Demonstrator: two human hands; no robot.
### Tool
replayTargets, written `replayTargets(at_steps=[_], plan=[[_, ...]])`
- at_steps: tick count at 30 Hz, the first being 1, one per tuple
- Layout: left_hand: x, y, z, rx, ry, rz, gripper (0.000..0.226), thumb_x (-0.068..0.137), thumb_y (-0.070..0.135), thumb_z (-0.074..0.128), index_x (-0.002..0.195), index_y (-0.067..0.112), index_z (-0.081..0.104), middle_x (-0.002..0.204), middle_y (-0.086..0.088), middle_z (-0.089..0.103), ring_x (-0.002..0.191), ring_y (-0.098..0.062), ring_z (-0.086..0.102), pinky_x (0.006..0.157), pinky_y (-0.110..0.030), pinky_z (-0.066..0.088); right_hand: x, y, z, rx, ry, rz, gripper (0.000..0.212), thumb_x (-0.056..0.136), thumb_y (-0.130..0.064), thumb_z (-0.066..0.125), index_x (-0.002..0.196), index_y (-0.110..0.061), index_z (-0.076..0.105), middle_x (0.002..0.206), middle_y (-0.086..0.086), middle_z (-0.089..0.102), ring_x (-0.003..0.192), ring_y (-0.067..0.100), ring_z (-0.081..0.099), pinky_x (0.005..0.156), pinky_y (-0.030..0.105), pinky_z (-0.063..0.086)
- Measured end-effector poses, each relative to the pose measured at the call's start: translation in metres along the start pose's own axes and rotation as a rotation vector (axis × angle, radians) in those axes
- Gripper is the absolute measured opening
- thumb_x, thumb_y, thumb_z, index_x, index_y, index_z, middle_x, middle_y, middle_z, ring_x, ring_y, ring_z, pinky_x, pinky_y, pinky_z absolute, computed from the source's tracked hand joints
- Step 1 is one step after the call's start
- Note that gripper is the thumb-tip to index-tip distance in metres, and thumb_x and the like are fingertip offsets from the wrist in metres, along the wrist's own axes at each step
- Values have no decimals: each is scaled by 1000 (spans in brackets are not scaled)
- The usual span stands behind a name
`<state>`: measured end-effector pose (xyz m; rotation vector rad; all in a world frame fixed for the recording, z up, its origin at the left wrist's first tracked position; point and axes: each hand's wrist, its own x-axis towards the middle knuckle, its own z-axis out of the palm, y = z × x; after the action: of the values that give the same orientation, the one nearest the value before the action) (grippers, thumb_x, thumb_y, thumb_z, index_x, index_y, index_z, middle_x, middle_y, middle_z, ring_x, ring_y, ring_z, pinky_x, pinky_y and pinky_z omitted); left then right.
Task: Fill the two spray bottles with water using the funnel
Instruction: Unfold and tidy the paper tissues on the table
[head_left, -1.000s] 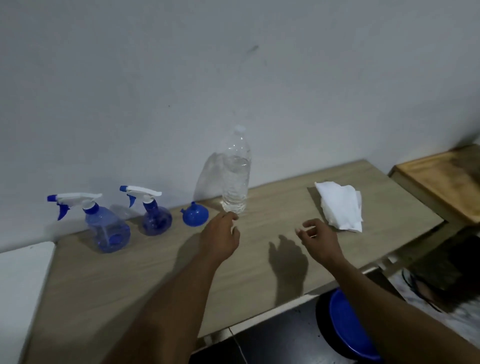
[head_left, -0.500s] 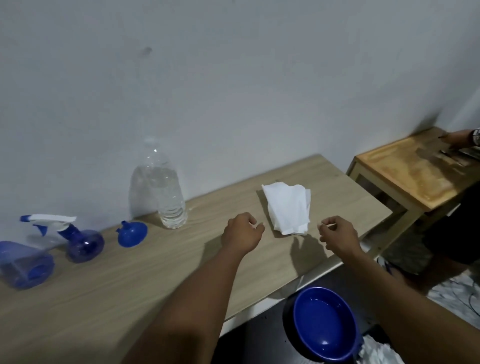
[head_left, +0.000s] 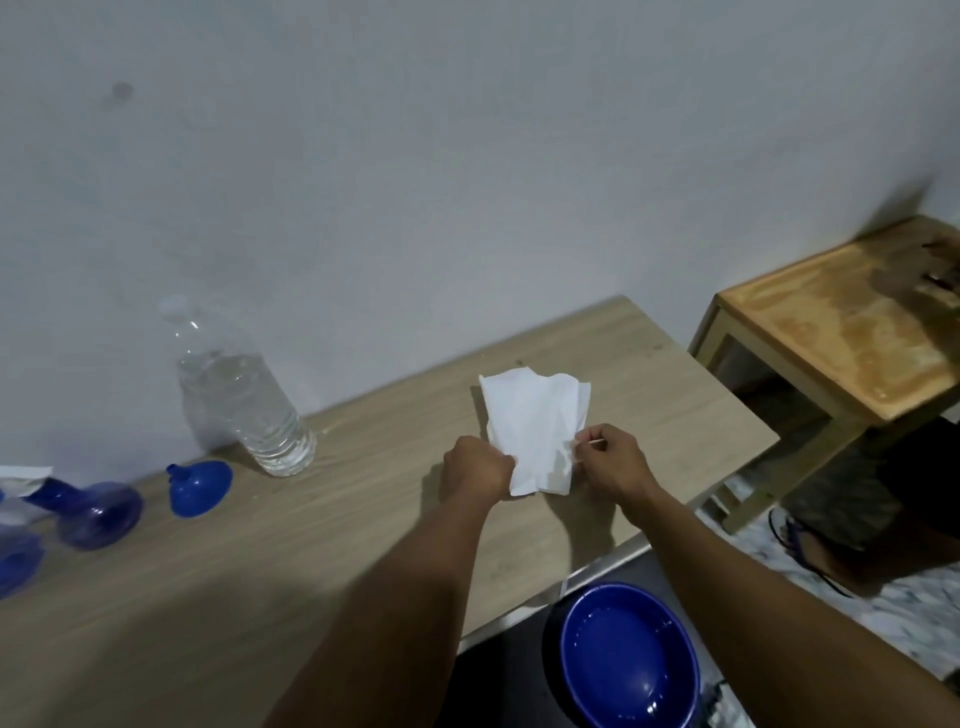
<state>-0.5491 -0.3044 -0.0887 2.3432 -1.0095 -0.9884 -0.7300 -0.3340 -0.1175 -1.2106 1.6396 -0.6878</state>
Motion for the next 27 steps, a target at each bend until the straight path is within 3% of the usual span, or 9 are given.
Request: replayTargets(at_steps=[6,8,12,17,24,27], plan=[[-5,0,-8,15,76,-4,17,80,27,56,80,16,68,88,-1,71,81,-24,65,66,-27,47,6,-4,1,21,-13,29,7,91,-25,61,92,-21,66,92,1,70,89,24,67,88,50,59],[-6,-1,-9,11,90,15,21,83,38,60,82,17,66,89,2,69,85,-24,64,66,-28,42,7,-6,0,39,-3,31,7,88,-24,61,93,-20,65,93,3,70,90,25,68,87,50,58],[-7,-1,1,74,15,44,51,71,64,72,75,14,64,80,-1,71,79,-22,66,55,-29,36,9,-7,-2,40,-16,32,9,85,-21,59,92,-21,65,95,4,70,91,27,68,86,50,59],[-5,-4,13,-2,37,2,19,81,35,74,85,17,72,93,0,72,86,-23,66,66,-26,42,8,-6,-2,-22,-87,6,10,88,-19,56,92,-24,64,100,1,68,97,25,65,90,48,58],[-9,-4,-4,75,141,-12,25,94,36,55,98,20,74,110,-3,70,99,-29,65,71,-27,39,3,-12,-4,-16,-62,9,20,86,-16,53,102,-19,64,102,3,69,99,26,64,92,42,54],[-9,-6,-11,94,162,-15,20,93,30,54,98,22,72,111,-2,69,93,-29,61,72,-26,38,1,-19,1,9,-70,-15,20,85,-14,54,101,-20,65,101,4,69,99,26,64,90,41,53]])
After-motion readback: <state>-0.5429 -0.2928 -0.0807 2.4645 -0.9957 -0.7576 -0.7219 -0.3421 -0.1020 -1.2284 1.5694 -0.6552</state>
